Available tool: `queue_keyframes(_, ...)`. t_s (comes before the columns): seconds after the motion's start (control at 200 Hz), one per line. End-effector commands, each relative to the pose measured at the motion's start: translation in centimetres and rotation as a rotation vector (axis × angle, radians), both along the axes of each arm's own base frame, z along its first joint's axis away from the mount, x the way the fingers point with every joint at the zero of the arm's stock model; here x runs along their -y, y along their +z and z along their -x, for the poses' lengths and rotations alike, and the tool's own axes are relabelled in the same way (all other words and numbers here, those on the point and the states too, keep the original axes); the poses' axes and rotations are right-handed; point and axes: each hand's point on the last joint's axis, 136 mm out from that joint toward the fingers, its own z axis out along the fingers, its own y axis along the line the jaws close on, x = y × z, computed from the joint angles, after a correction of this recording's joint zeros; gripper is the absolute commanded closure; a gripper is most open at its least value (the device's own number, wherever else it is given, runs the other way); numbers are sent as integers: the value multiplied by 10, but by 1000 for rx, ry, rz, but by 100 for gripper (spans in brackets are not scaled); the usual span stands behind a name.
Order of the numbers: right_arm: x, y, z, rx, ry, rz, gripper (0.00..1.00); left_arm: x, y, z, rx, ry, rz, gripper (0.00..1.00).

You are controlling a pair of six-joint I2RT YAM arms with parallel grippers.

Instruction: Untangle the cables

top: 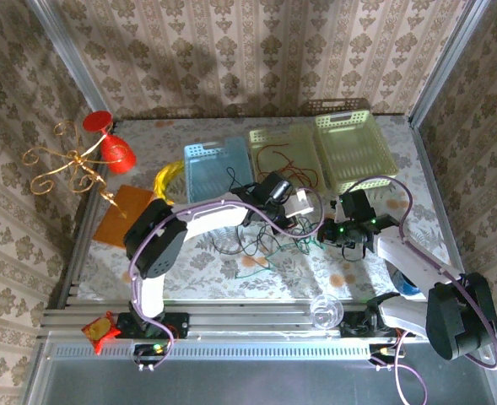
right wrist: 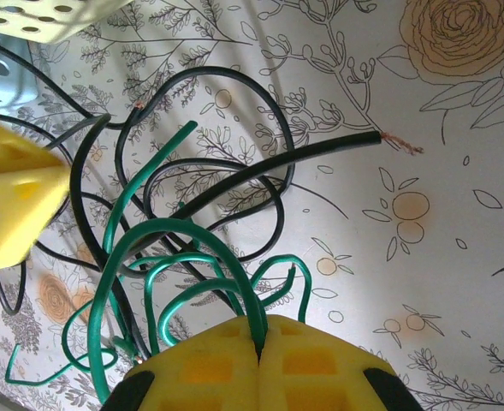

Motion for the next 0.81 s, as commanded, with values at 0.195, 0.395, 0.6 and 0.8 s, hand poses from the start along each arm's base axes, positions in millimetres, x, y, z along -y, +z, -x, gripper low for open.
queue_keyframes(0.195,4,-10,7,-36,-33,-16,100,-17,94,0,30,86,244,100)
queue_keyframes(0.395,2,-8,7,-30,-23,-32,100,-20,76,9,3,30,204,62)
queue_keyframes(0.6,6,-9,10,-32,-37,-28,100,-6,44,11,-42,-59,143,33)
queue_keyframes(0.8,7,-8,14,-39,-37,-25,100,10,13,3,-65,-115,79,27)
